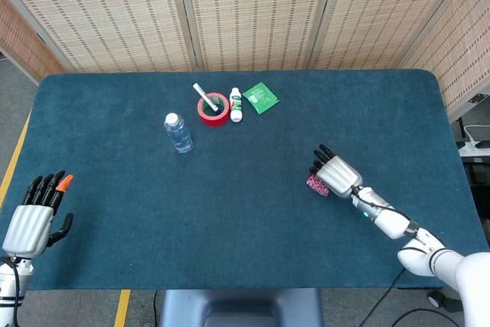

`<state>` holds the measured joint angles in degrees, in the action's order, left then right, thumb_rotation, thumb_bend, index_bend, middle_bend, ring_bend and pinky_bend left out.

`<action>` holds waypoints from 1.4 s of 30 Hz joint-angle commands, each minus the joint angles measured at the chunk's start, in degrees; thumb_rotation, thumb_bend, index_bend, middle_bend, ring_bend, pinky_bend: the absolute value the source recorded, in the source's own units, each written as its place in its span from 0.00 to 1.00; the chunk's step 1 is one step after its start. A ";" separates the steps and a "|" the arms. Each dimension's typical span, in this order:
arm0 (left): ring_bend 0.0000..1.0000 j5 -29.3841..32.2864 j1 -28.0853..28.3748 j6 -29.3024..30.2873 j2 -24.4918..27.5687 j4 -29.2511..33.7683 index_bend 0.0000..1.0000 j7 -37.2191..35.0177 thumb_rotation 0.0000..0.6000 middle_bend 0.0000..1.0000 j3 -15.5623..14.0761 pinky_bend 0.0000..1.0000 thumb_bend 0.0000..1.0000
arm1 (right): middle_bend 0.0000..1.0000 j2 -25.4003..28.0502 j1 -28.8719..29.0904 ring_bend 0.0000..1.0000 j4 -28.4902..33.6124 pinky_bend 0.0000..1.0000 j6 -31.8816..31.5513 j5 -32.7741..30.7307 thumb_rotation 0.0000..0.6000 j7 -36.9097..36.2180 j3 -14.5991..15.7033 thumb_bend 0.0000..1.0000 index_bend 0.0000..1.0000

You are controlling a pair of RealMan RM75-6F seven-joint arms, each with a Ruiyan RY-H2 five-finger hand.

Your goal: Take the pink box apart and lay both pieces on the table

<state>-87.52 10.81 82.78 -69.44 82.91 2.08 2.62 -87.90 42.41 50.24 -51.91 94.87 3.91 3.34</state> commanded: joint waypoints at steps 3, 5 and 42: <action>0.00 0.02 0.03 0.02 -0.02 -0.02 0.00 -0.09 1.00 0.00 0.06 0.05 0.47 | 0.38 -0.43 -0.19 0.18 -0.64 0.00 -0.86 0.15 1.00 0.41 0.13 0.27 0.57; 0.00 -0.04 -0.02 0.15 0.13 0.03 0.00 -0.33 1.00 0.00 0.06 0.05 0.47 | 0.40 -0.59 -0.21 0.20 -0.87 0.00 -1.00 0.14 1.00 0.57 0.16 0.27 0.61; 0.00 -0.58 -0.77 1.54 0.59 0.57 0.00 -0.42 1.00 0.00 -0.11 0.05 0.48 | 0.40 -2.06 3.04 0.14 14.06 0.00 1.25 0.92 1.00 13.13 -0.60 0.27 0.51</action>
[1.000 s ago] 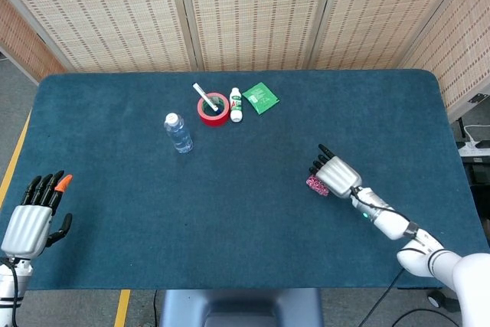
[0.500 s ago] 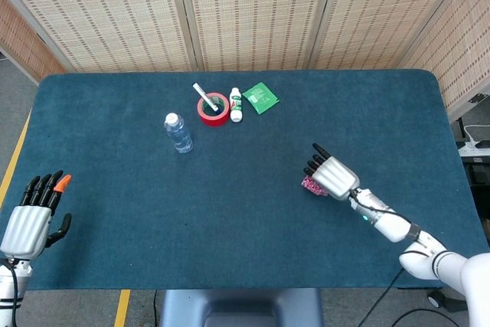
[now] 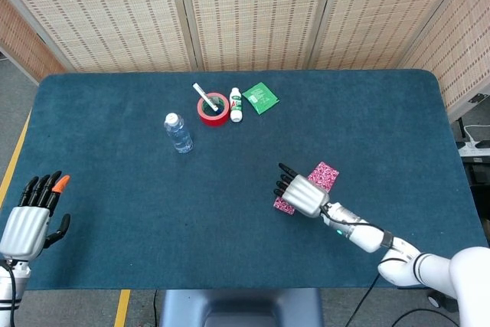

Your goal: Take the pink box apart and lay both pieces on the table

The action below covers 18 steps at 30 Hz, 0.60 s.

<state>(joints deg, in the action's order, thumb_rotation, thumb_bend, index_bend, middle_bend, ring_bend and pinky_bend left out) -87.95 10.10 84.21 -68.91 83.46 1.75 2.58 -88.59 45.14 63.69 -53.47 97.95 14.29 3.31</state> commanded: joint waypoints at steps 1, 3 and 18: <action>0.00 -0.24 -0.10 0.18 0.14 0.00 0.00 -0.22 1.00 0.00 -0.12 0.05 0.48 | 0.36 -1.51 0.26 0.11 0.90 0.00 3.48 -2.83 1.00 3.71 -0.76 0.27 0.44; 0.00 -0.28 -0.11 0.20 0.18 -0.01 0.00 -0.29 1.00 0.00 -0.13 0.05 0.48 | 0.29 -1.55 0.20 0.07 1.12 0.00 3.76 -3.23 1.00 4.29 -0.90 0.27 0.34; 0.00 -0.58 -0.48 0.55 0.34 0.30 0.00 0.15 1.00 0.00 -0.39 0.05 0.48 | 0.01 6.36 -2.23 0.00 12.20 0.00 4.05 -9.33 1.00 12.65 -2.53 0.27 0.00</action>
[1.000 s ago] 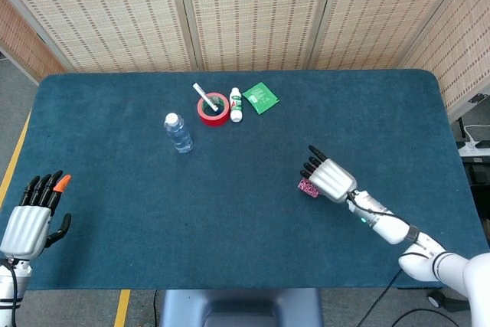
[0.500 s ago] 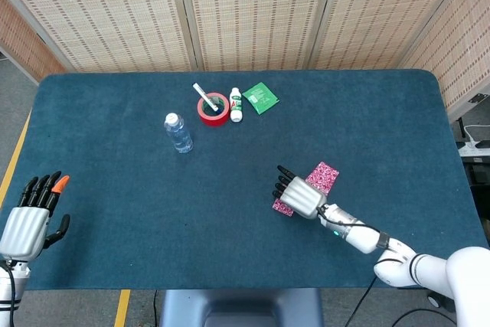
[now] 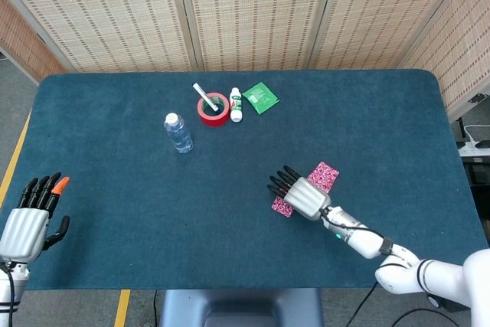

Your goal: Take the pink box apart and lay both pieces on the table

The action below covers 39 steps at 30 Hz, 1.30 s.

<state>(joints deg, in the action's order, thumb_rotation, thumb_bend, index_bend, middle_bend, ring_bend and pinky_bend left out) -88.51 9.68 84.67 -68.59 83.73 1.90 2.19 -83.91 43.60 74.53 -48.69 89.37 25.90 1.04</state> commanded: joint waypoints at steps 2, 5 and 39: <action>0.00 -0.10 -0.14 0.17 0.05 0.05 0.00 0.01 1.00 0.00 -0.07 0.05 0.48 | 0.01 2.80 -1.15 0.00 1.38 0.00 -1.55 -0.99 1.00 1.03 -0.40 0.27 0.00; 0.00 -0.11 -0.07 -0.02 -0.09 -0.06 0.00 0.04 1.00 0.00 -0.10 0.05 0.48 | 0.01 3.73 -1.54 0.00 -0.24 0.00 -1.56 -1.76 1.00 0.53 -0.49 0.27 0.00; 0.00 1.66 0.59 -1.83 -0.96 -0.20 0.00 2.10 1.00 0.00 0.54 0.05 0.47 | 0.21 -4.69 -1.19 0.00 -24.09 0.00 -2.56 4.30 1.00 -15.58 3.21 0.27 0.20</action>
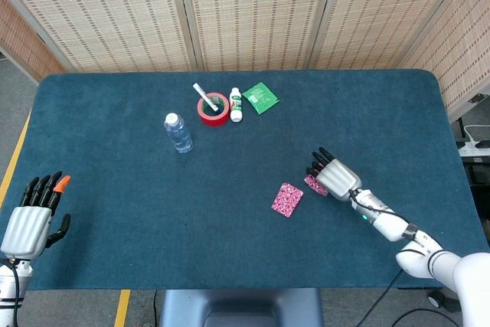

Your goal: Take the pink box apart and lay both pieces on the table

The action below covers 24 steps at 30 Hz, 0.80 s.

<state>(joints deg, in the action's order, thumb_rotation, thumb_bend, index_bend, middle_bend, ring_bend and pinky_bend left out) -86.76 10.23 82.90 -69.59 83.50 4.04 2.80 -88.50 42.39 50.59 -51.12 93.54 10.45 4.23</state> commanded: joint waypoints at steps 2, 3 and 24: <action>0.00 -0.24 0.04 -0.10 0.09 0.03 0.00 -0.18 1.00 0.00 -0.18 0.05 0.48 | 0.21 -0.15 0.04 0.00 -0.29 0.00 -0.24 0.24 1.00 -0.23 0.07 0.27 0.22; 0.00 -0.34 0.06 -0.11 0.16 0.21 0.00 -0.17 1.00 0.00 -0.22 0.05 0.48 | 0.21 -0.19 0.04 0.00 -0.40 0.00 -0.26 0.27 1.00 -0.25 0.10 0.27 0.22; 0.00 -0.28 0.05 -0.17 0.24 0.27 0.00 -0.20 1.00 0.00 -0.27 0.05 0.48 | 0.38 -0.91 -0.20 0.13 -0.85 0.00 -1.45 0.59 1.00 0.39 -0.01 0.27 0.45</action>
<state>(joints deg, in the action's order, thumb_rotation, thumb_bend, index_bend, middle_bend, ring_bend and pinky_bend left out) -87.04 10.28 82.72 -69.35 83.77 3.84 2.53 -89.38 42.22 49.75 -52.42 94.09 10.82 4.26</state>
